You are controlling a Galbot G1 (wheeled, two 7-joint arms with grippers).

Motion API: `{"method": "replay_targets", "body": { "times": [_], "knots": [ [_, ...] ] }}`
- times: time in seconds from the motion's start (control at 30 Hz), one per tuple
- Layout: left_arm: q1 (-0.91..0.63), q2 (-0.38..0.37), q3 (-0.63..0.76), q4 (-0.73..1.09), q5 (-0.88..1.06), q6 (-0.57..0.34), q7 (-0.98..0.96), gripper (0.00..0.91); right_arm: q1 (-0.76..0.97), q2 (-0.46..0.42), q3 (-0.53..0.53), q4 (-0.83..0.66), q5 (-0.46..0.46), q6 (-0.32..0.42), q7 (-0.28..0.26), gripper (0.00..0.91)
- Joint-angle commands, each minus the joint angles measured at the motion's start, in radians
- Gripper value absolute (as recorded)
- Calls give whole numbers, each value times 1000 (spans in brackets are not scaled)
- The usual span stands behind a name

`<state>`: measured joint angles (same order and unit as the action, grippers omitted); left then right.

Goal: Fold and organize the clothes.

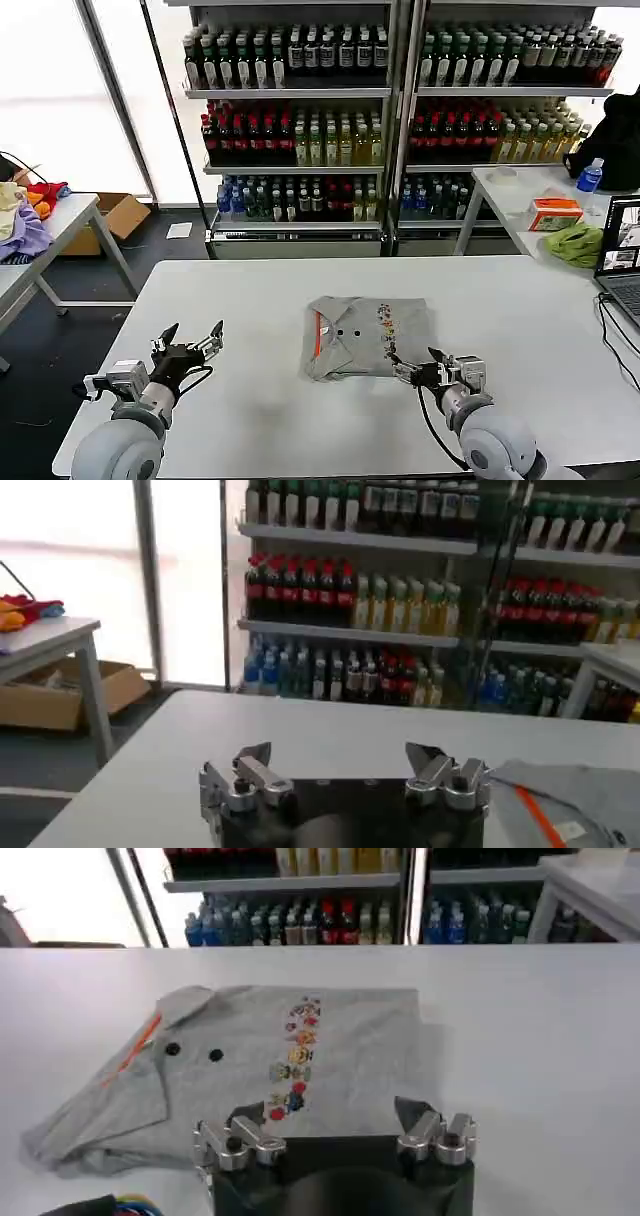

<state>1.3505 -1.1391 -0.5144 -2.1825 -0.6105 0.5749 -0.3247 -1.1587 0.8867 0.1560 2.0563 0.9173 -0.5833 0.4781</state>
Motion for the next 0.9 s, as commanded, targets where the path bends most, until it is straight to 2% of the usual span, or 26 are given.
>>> {"method": "replay_targets", "body": {
  "times": [0.03, 0.3, 0.63, 0.77, 0.8, 0.9],
  "knots": [
    [-2, -4, 6, 7, 6, 0, 1, 907, -50, -9, -13, 41, 115, 0, 51, 907],
    [-4, 1, 6, 12, 6, -1, 3, 907, -47, -4, 6, 4, 189, -1, 95, 907],
    [-3, -1, 5, 9, 6, 0, 3, 907, -18, -14, 48, -4, 238, -1, 116, 907],
    [4, -2, 4, 6, 7, 0, 3, 907, 21, 18, 79, 17, 187, 1, 92, 907],
    [6, -5, 4, 3, 7, 0, 2, 907, 51, 42, 75, 4, 104, 2, 55, 907],
    [12, -14, 7, -4, 12, 0, 2, 907, 164, 116, 34, -57, 3, 2, 23, 907]
  ]
}}
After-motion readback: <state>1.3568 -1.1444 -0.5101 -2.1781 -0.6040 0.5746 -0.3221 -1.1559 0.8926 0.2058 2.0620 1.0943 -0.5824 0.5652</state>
